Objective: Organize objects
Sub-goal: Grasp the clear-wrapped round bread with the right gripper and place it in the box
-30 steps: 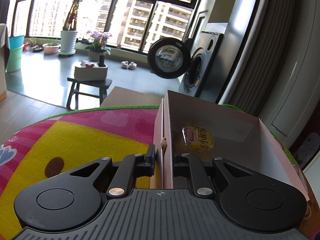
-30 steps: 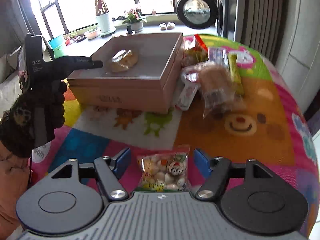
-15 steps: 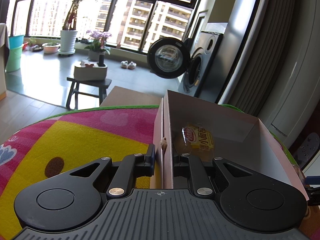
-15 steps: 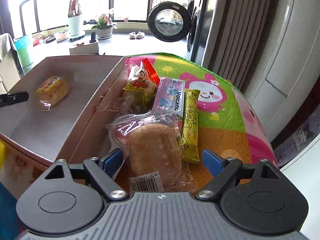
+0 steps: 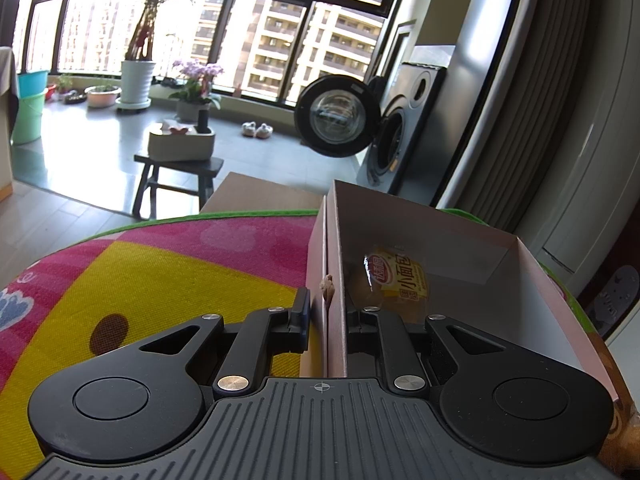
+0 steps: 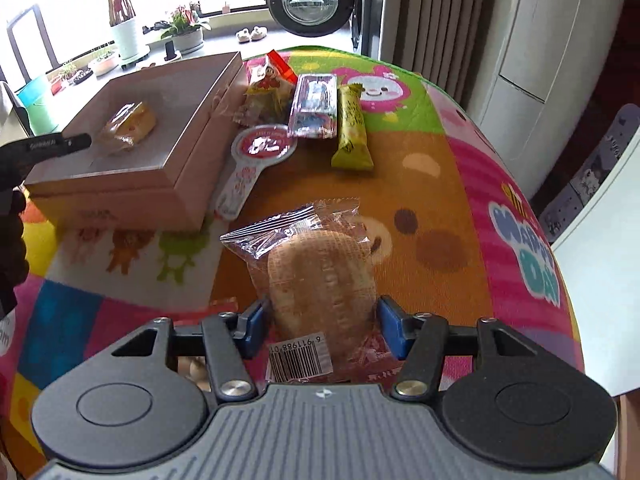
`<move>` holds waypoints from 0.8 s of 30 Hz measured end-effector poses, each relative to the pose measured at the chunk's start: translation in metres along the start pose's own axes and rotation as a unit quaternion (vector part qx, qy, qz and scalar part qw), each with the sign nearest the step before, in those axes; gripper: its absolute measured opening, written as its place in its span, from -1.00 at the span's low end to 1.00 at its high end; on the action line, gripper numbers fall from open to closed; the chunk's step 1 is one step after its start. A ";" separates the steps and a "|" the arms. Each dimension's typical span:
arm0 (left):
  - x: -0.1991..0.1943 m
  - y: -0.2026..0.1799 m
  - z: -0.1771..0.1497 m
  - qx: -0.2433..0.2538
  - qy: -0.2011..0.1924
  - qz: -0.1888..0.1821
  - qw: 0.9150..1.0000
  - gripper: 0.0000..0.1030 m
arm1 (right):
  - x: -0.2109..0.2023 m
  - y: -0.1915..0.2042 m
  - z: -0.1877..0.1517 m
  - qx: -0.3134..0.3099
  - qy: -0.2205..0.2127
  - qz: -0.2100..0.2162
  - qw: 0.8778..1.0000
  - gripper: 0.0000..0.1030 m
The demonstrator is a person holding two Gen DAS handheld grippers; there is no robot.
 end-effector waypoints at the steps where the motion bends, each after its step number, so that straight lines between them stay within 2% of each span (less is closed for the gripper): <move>1: 0.000 0.000 0.000 0.000 0.000 0.000 1.000 -0.69 | -0.005 0.002 -0.005 0.004 0.003 0.000 1.000 0.10; 3: 0.000 0.000 0.000 0.000 0.000 0.000 1.000 -0.69 | -0.014 0.008 -0.014 0.013 0.008 0.009 1.000 0.13; 7: 0.000 0.000 0.000 0.000 0.000 0.000 1.000 -0.69 | -0.023 0.023 -0.020 0.011 0.004 0.050 0.999 0.41; 9: 0.000 0.000 0.000 0.000 0.000 0.000 1.000 -0.69 | -0.024 0.028 -0.020 0.003 0.000 0.056 0.998 0.42; 12: 0.000 0.000 0.000 0.000 0.000 -0.001 1.000 -0.68 | -0.022 0.027 -0.016 0.002 -0.006 0.047 0.999 0.43; 17: 0.000 0.000 0.000 0.001 0.001 0.000 1.000 -0.68 | -0.013 0.016 -0.009 0.026 -0.015 0.022 0.999 0.60; 24: -0.002 -0.001 -0.002 0.005 0.001 0.003 1.000 -0.69 | 0.006 0.017 -0.008 0.017 -0.012 0.014 1.000 0.60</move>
Point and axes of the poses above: each gripper's, at about its wrist camera, not at the fingertips, and x roughly the way its jaws point, y to its left, z to its top, the point moved 6 cm from there along x, roughly the way its jaws point, and after that the axes turned 15 degrees about -y, right-handed, at the moved point
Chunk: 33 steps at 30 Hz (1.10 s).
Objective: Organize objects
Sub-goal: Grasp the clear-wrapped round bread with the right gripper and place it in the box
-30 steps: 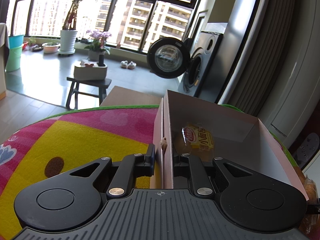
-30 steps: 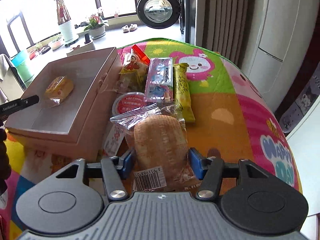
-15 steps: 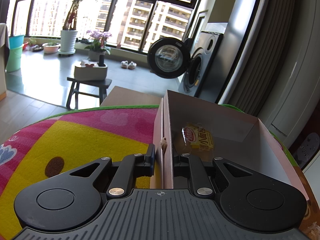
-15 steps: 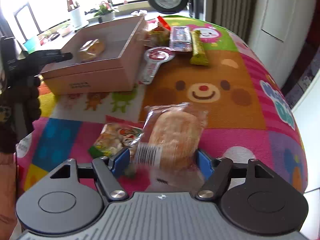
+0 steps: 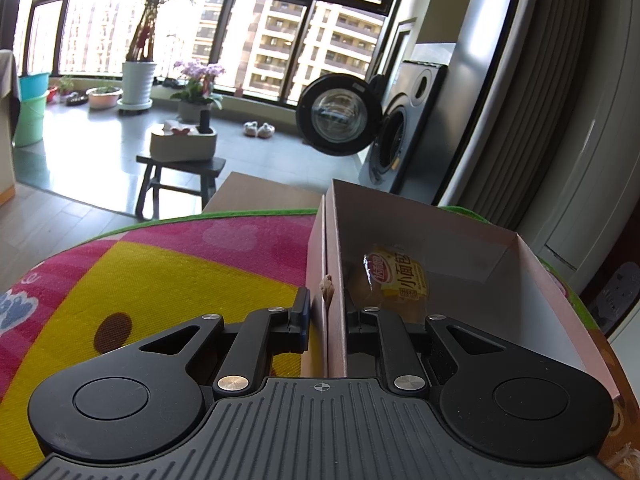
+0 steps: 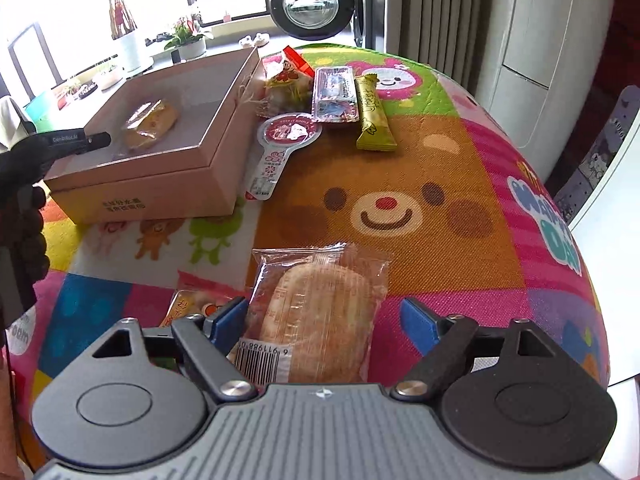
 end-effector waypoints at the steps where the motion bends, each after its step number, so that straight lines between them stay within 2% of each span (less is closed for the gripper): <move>1: 0.000 0.000 0.000 0.000 0.000 0.000 1.000 -0.69 | 0.000 0.001 0.000 -0.004 -0.003 0.001 1.000 0.56; 4: -0.001 0.000 0.000 0.002 -0.001 0.001 1.000 -0.70 | -0.005 0.006 0.000 -0.022 -0.004 0.007 1.000 0.34; 5: -0.002 -0.001 0.000 0.005 -0.001 0.002 1.000 -0.70 | -0.009 0.007 -0.001 -0.029 -0.003 0.010 1.000 0.15; 9: -0.004 -0.002 0.000 0.012 -0.003 0.004 1.000 -0.71 | -0.022 0.009 -0.001 -0.043 0.004 0.006 0.999 0.06; 12: -0.004 -0.002 0.000 0.013 -0.003 0.004 1.000 -0.71 | -0.040 0.017 0.014 -0.036 -0.005 0.021 0.999 0.04; 17: -0.004 -0.002 0.000 0.012 -0.003 0.004 1.000 -0.71 | -0.085 0.054 0.089 -0.056 -0.098 0.071 0.991 0.04; 21: -0.005 -0.001 0.000 0.010 -0.002 0.003 1.000 -0.71 | -0.092 0.091 0.148 -0.078 -0.148 0.106 0.980 0.04; 23: -0.005 -0.001 0.000 0.008 -0.001 0.002 1.000 -0.71 | -0.077 0.109 0.172 -0.084 -0.156 0.111 0.978 0.04; 26: -0.005 -0.001 0.000 0.004 0.000 0.001 1.000 -0.71 | -0.040 0.129 0.190 -0.082 -0.145 0.112 0.980 0.04; 33: -0.004 0.002 0.001 -0.002 0.002 -0.001 1.000 -0.70 | 0.081 0.152 0.185 -0.072 -0.052 0.066 0.994 0.04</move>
Point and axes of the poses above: each gripper's, at about its wrist camera, not at the fingertips, and x roughly the way its jaws point, y to its left, z to its top, the point moved 6 cm from there along x, roughly the way its jaws point, and after that the axes turned 15 degrees about -y, right-handed, at the moved point
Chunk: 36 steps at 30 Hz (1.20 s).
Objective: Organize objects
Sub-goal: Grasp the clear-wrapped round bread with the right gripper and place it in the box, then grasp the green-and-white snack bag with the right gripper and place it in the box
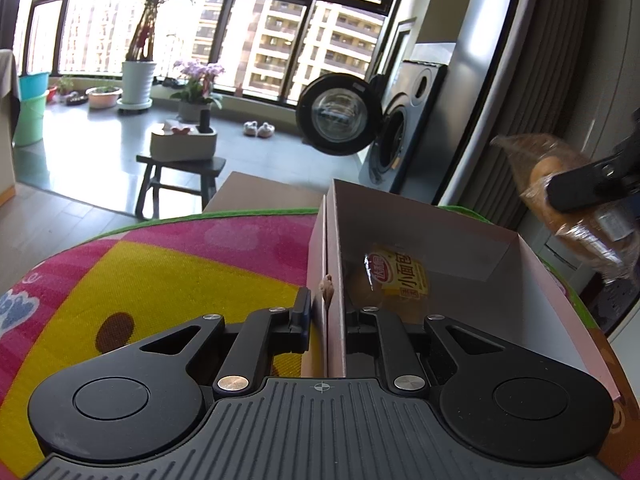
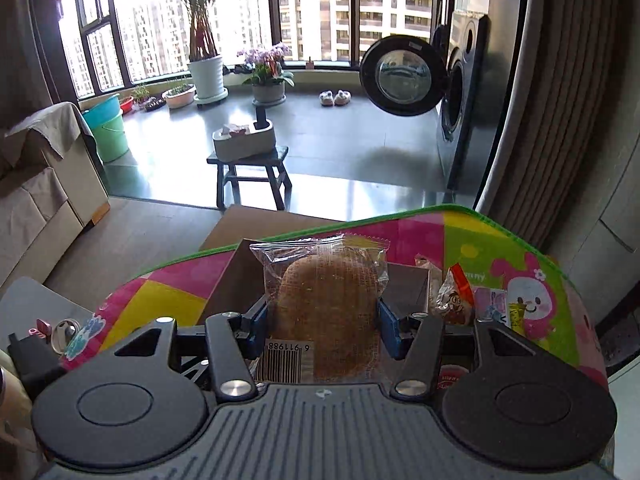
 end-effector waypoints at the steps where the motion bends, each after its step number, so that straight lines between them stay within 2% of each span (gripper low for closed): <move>1: 0.000 0.000 0.000 0.000 0.000 0.000 1.000 -0.70 | 0.013 0.000 -0.003 -0.005 0.008 -0.009 1.000 0.04; 4: 0.000 0.000 0.000 -0.001 0.000 0.000 1.000 -0.70 | 0.045 -0.004 -0.016 -0.024 0.028 -0.039 0.999 0.04; 7: 0.000 0.000 0.000 -0.003 0.002 0.000 1.000 -0.70 | 0.069 -0.008 -0.029 -0.017 0.055 -0.055 0.997 0.04; 11: 0.001 0.001 0.000 -0.004 0.002 -0.001 1.000 -0.70 | 0.089 -0.001 -0.046 -0.003 0.079 -0.043 0.996 0.05; 16: 0.002 0.001 0.000 -0.004 0.001 0.002 1.000 -0.69 | 0.089 0.006 -0.048 0.003 0.069 -0.025 0.997 0.08; 19: 0.002 0.002 0.000 -0.003 0.001 0.001 1.000 -0.69 | 0.083 -0.002 -0.047 0.022 0.066 -0.022 0.997 0.20; 24: 0.002 0.002 0.000 -0.003 0.001 0.001 1.000 -0.69 | 0.038 -0.014 -0.040 0.029 0.023 -0.007 0.999 0.23; 27: 0.002 0.002 0.000 -0.002 0.001 0.001 1.000 -0.69 | -0.016 -0.018 -0.041 0.023 -0.021 0.014 0.999 0.35; 29: 0.002 0.002 0.000 -0.003 0.001 0.001 1.000 -0.69 | -0.051 -0.023 -0.047 0.020 -0.045 0.026 0.998 0.51; 33: 0.002 0.001 0.000 -0.001 0.000 0.002 1.000 -0.69 | -0.107 -0.037 -0.075 0.000 -0.069 0.013 0.998 0.69; 36: 0.002 0.001 0.001 0.001 0.000 0.003 1.000 -0.69 | -0.133 -0.042 -0.117 -0.029 -0.051 0.001 0.998 0.88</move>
Point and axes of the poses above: each gripper's, at about its wrist camera, not at the fingertips, and x roughly the way its jaws point, y to its left, z to its top, the point moved 6 cm from there along x, roughly the way its jaws point, and after that the axes turned 15 degrees about -y, right-handed, at the moved point
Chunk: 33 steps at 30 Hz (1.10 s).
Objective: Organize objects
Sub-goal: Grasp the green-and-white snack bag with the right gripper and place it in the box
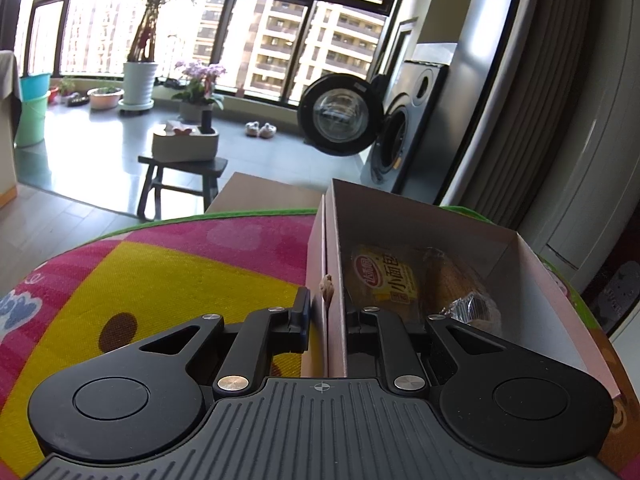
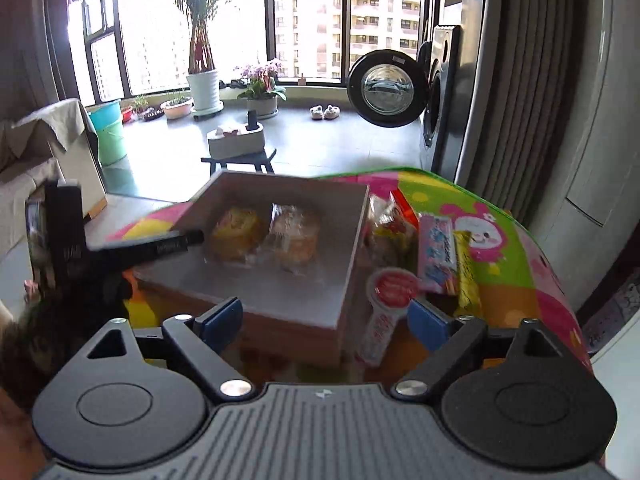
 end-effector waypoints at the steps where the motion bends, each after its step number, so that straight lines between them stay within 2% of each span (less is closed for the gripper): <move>1: 0.000 0.000 0.000 0.002 0.000 0.001 1.000 -0.69 | -0.008 0.001 -0.017 -0.012 0.013 0.001 1.000 0.94; 4: -0.001 -0.001 0.001 0.005 -0.002 0.002 1.000 -0.70 | -0.023 0.008 -0.064 -0.041 0.051 0.009 0.998 0.94; 6: -0.001 -0.001 0.001 0.006 -0.002 0.002 1.000 -0.70 | -0.029 0.010 -0.086 -0.028 0.068 0.018 0.997 0.94; 8: -0.001 -0.001 0.001 0.006 -0.002 0.002 1.000 -0.70 | -0.030 0.012 -0.098 0.013 0.074 0.027 0.997 0.94; 12: -0.001 -0.001 0.001 0.006 -0.002 0.002 1.000 -0.70 | -0.022 0.007 -0.102 0.101 0.085 0.029 0.991 0.94; 17: -0.001 -0.002 0.001 0.006 -0.002 0.002 1.000 -0.70 | -0.003 0.009 -0.095 0.122 0.083 0.023 0.989 0.95; 22: -0.001 -0.002 0.000 0.006 -0.002 0.002 1.000 -0.70 | 0.011 0.022 -0.089 0.083 0.080 0.000 0.993 0.86; 24: -0.001 -0.002 0.000 0.006 -0.002 0.002 1.000 -0.70 | 0.012 0.027 -0.089 0.056 0.077 -0.005 0.995 0.73; 25: -0.001 -0.002 0.000 0.006 -0.002 0.002 1.000 -0.70 | 0.012 0.029 -0.088 0.045 0.077 -0.008 0.996 0.59; 28: -0.001 -0.002 0.000 0.006 -0.002 0.001 1.000 -0.70 | 0.009 0.026 -0.086 0.044 0.081 -0.002 0.996 0.38; 33: -0.001 -0.002 0.000 0.006 -0.002 0.002 1.000 -0.70 | -0.002 0.020 -0.086 0.037 0.095 0.000 0.995 0.35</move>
Point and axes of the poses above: each gripper's, at about its wrist camera, not at the fingertips, and x roughly the way its jaws point, y to its left, z to its top, the point moved 6 cm from there along x, roughly the way its jaws point, and after that the axes turned 15 degrees about -y, right-handed, at the moved point
